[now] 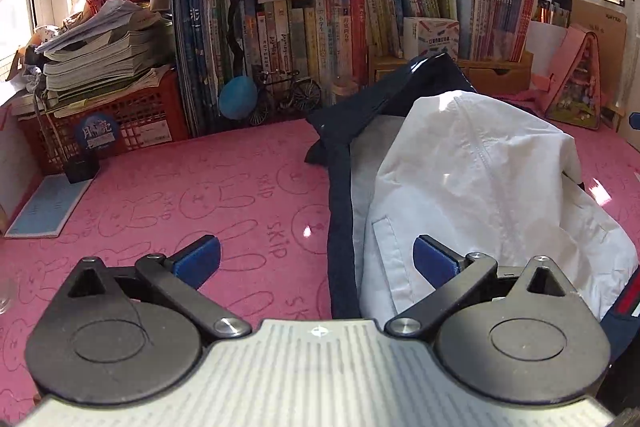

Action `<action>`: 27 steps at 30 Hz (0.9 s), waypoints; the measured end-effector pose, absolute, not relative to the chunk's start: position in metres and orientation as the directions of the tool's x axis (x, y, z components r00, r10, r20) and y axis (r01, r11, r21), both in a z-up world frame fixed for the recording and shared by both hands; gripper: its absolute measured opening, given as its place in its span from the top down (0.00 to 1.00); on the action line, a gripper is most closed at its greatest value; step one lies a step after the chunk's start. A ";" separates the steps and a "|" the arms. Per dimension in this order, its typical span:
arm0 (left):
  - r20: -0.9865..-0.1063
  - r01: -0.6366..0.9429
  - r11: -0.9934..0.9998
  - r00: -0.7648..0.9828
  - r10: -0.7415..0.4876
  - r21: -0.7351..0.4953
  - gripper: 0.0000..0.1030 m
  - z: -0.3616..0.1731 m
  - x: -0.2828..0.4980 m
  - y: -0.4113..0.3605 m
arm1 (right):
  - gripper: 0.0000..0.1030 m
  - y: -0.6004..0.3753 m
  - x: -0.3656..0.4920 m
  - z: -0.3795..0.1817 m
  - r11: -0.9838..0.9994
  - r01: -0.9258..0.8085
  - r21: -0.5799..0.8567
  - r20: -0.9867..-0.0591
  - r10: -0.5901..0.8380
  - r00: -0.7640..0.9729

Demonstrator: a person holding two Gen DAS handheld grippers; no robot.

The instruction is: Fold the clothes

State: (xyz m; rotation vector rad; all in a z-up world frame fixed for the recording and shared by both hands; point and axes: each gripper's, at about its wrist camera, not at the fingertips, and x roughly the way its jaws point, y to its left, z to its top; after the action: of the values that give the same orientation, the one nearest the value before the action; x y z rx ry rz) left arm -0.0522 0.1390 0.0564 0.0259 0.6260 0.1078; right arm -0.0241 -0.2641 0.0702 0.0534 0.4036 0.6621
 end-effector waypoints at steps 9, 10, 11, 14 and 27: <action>-0.557 -0.019 0.989 0.825 0.097 0.144 0.00 0.054 0.120 0.111 | 0.05 -0.146 0.143 0.036 0.886 -0.424 -0.186 -0.426 0.316 0.848; -0.566 -0.013 0.984 0.816 0.112 0.176 0.00 0.050 0.141 0.103 | 0.05 -0.133 0.162 0.031 0.889 -0.413 -0.198 -0.439 0.296 0.848; -0.571 -0.007 0.979 0.811 0.125 0.205 0.00 0.045 0.157 0.098 | 0.07 -0.126 0.178 0.024 0.889 -0.415 -0.190 -0.474 0.287 0.832; -0.572 -0.047 0.949 0.788 0.227 0.312 0.11 0.025 0.200 0.086 | 0.68 -0.104 0.227 0.002 0.893 -0.418 -0.168 -0.574 0.256 0.777; -0.505 -0.520 0.826 0.664 0.551 0.218 0.82 0.040 0.105 0.228 | 0.95 -0.308 0.177 0.052 0.982 0.115 -0.147 -0.423 -0.167 0.890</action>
State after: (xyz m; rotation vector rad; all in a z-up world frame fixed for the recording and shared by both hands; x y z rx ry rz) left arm 0.1051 0.2277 0.0395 0.0568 0.5894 0.6052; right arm 0.1768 -0.3080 0.0519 -0.1190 0.4493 -0.1470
